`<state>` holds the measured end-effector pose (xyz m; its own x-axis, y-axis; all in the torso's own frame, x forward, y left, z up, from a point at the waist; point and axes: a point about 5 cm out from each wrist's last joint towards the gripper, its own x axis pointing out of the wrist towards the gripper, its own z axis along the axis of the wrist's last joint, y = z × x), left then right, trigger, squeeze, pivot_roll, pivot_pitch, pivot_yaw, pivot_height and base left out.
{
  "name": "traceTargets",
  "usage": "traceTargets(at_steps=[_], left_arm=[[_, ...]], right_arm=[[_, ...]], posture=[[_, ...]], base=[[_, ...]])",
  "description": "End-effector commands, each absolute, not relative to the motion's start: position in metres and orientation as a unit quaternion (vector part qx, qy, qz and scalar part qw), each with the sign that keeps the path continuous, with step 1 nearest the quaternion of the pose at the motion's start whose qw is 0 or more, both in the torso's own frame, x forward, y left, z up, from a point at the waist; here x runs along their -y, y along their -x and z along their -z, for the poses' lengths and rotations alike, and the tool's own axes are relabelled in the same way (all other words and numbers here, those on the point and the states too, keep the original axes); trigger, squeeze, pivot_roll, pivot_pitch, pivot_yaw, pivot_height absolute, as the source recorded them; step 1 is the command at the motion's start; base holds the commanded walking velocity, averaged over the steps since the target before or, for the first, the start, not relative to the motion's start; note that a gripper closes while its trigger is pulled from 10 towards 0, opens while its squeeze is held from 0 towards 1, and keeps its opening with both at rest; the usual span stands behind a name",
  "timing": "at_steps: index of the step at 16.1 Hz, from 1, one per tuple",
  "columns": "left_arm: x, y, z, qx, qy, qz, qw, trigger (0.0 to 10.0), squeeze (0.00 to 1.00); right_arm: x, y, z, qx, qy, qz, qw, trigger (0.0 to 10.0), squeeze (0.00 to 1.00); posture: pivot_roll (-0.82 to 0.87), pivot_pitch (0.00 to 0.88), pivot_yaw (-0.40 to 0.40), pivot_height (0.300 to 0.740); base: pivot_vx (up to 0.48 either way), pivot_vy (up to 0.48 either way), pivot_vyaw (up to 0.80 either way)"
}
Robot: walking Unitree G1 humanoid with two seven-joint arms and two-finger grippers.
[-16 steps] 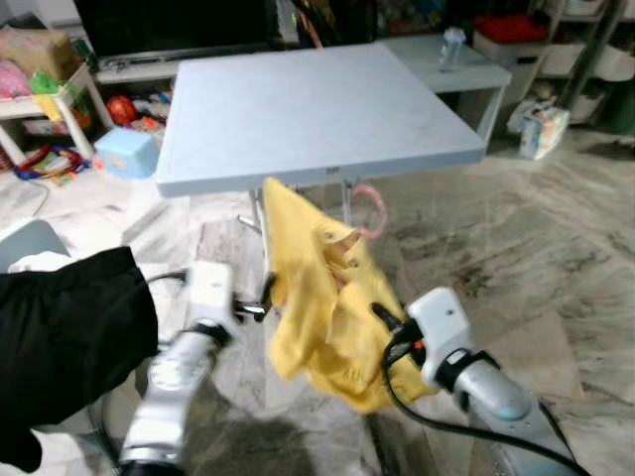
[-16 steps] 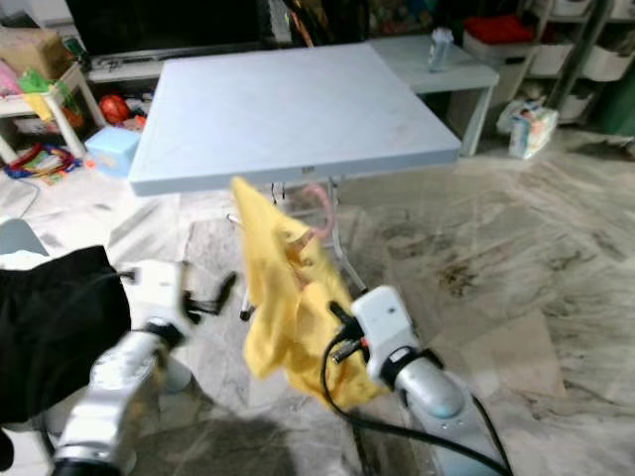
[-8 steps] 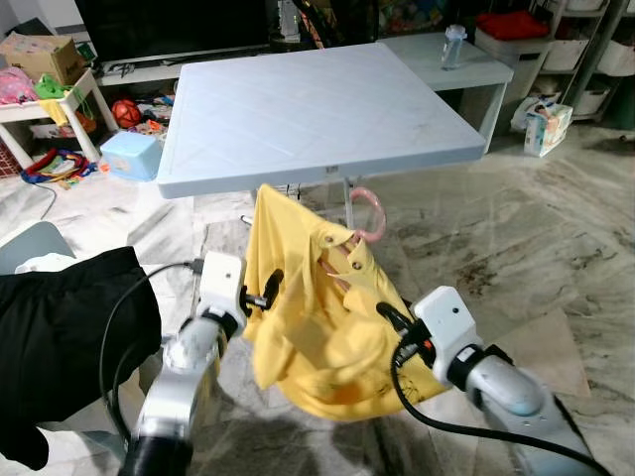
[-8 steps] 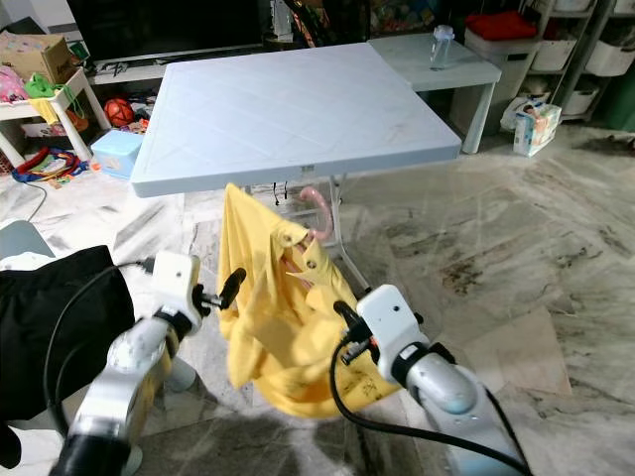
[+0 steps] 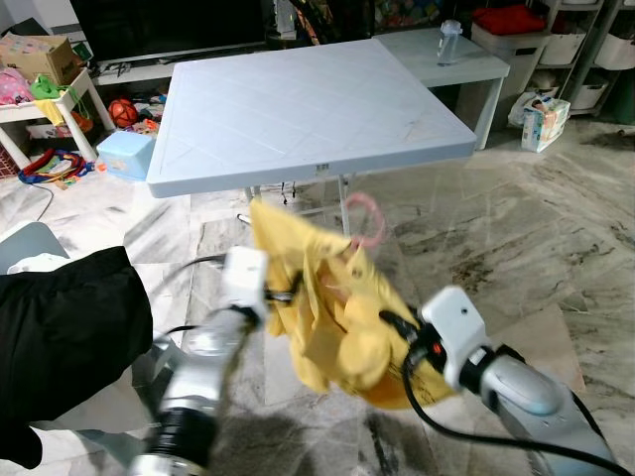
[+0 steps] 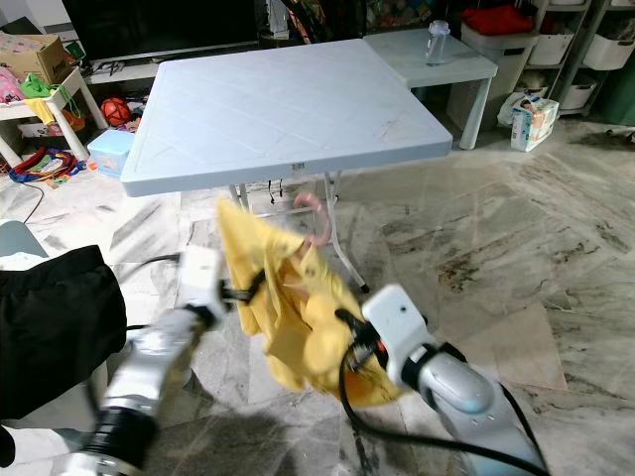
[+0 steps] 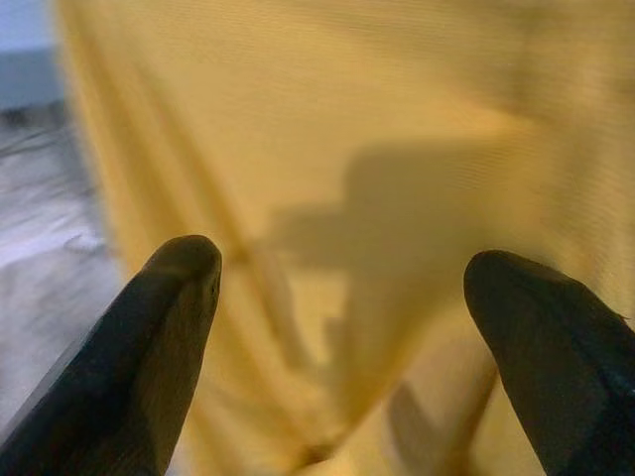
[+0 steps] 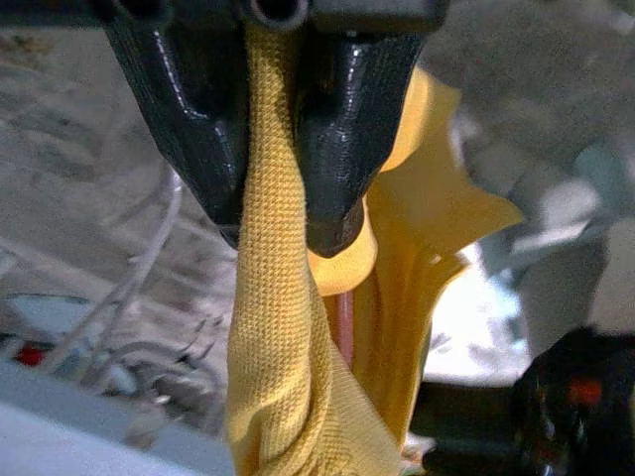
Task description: Hang hanger
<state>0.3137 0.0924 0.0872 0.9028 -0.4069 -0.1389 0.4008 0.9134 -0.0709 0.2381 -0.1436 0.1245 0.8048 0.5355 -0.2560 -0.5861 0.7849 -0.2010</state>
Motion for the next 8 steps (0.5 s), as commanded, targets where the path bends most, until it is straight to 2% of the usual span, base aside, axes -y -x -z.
traceTargets(at_steps=[1, 4, 5, 8], left_arm=[[-0.092, -0.314, -0.094, -0.062, 0.02, 0.211, 0.975, 10.0, 0.0], [-0.077, -0.312, -0.101, -0.047, 0.041, 0.235, 0.97, 10.0, 0.0], [-0.077, -0.312, -0.102, -0.041, 0.039, 0.237, 0.97, 10.0, 1.0], [-0.081, -0.312, -0.102, -0.037, 0.03, 0.232, 0.971, 10.0, 1.0]], right_arm=[[0.142, -0.243, -0.14, -0.055, 0.14, -0.284, 0.947, 10.0, 0.0], [0.131, -0.244, -0.138, -0.056, 0.135, -0.3, 0.943, 10.0, 0.0], [0.129, -0.245, -0.138, -0.057, 0.133, -0.3, 0.943, 10.0, 0.0], [0.123, -0.245, -0.135, -0.06, 0.131, -0.308, 0.941, 10.0, 0.0]], posture=[[-0.14, 0.048, 0.052, 0.74], [-0.14, 0.045, 0.053, 0.74], [-0.13, 0.043, 0.049, 0.74], [-0.13, 0.043, 0.049, 0.74]], base=[[0.0, 0.0, 0.0], [0.0, 0.0, 0.0], [0.0, 0.0, 0.0], [0.0, 0.0, 0.0]])
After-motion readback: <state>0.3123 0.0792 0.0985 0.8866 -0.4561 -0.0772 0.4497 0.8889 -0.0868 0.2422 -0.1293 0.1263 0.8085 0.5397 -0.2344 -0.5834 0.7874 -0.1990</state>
